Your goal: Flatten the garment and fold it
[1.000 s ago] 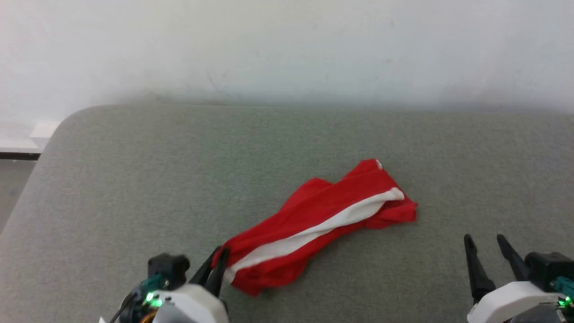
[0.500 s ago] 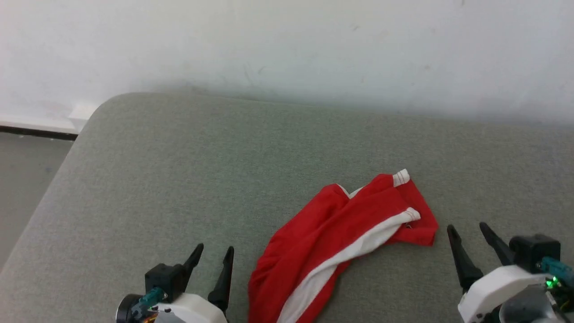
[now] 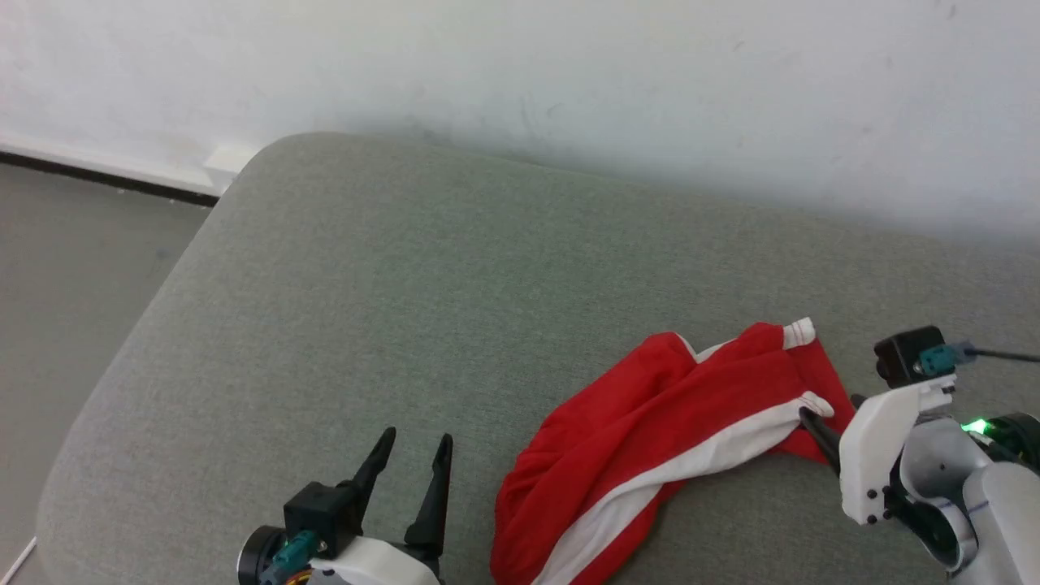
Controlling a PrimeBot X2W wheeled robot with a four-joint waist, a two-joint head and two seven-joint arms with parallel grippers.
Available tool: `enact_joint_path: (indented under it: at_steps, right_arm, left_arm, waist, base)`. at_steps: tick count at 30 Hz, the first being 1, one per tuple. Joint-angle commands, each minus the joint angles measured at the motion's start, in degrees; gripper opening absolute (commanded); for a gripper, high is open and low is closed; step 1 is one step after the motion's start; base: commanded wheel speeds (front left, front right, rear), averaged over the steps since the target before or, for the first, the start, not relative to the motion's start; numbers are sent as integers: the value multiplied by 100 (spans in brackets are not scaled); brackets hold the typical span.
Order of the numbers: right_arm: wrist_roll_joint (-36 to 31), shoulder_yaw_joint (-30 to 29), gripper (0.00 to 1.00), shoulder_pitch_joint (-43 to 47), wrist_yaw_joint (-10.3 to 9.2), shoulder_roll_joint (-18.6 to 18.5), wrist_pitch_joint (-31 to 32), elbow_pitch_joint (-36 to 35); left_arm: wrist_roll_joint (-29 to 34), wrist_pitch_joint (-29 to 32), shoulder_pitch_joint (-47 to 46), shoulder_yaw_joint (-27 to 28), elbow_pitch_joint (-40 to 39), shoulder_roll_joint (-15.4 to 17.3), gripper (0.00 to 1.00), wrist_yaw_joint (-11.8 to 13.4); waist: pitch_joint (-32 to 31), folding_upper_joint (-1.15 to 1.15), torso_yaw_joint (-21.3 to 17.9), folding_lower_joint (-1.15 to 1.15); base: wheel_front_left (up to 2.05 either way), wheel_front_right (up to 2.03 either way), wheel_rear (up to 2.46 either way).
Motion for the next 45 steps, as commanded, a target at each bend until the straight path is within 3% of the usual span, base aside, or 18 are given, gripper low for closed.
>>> enact_joint_path:
  at_steps: [1,14,15,16,25,30,37,42,43,45]
  right_arm:
    - [81,37,100,-138,-4,-10,56,71]
    - [560,641,100,-780,-4,-247,563,1011]
    - [612,687,28,-790,-4,-266,556,1022]
    - [666,722,0,-802,-4,-281,529,1026]
    - [1143,402,0,-519,-4,-476,146,476]
    - [1210,-519,0,207,-4,-501,511,-226]
    - [475,-2155,0,1716,-4,34,1716,-1301]
    - [138,-2577,0,1982,-4,593,1513,-1501]
    - [78,-2553,97,1973,-4,636,1342,-1478]
    - [12,-2447,100,1948,-4,678,944,-1426]
  left_arm:
    - [53,-26,56,26,10,-37,100,-57]
    - [349,-27,-26,222,199,-330,100,-349]
    - [365,-27,-27,240,213,-342,100,-362]
    - [381,-27,-29,257,227,-355,100,-375]
    - [475,-27,113,423,399,-436,100,-449]
    - [499,-27,233,507,440,-454,100,-487]
    - [556,-27,290,547,465,-525,100,-552]
    - [583,-27,224,527,477,-593,100,-622]
    - [581,-27,222,509,484,-606,100,-643]
    - [572,-27,241,468,490,-629,100,-683]
  waist:
    - [62,0,96,0]
    - [302,0,339,0]
    - [310,0,336,0]
    - [315,0,331,0]
    - [2,0,-31,0]
    - [-183,0,-354,0]
    - [-187,0,-676,0]
    - [-115,0,-789,0]
    - [-120,0,-806,0]
    - [-151,0,-849,0]
  base:
    - [0,0,0]
    - [0,0,0]
    - [0,0,0]
    - [0,0,0]
    - [0,0,0]
    - [0,0,0]
    - [0,0,0]
    - [0,0,0]
    - [0,0,0]
    - [0,0,0]
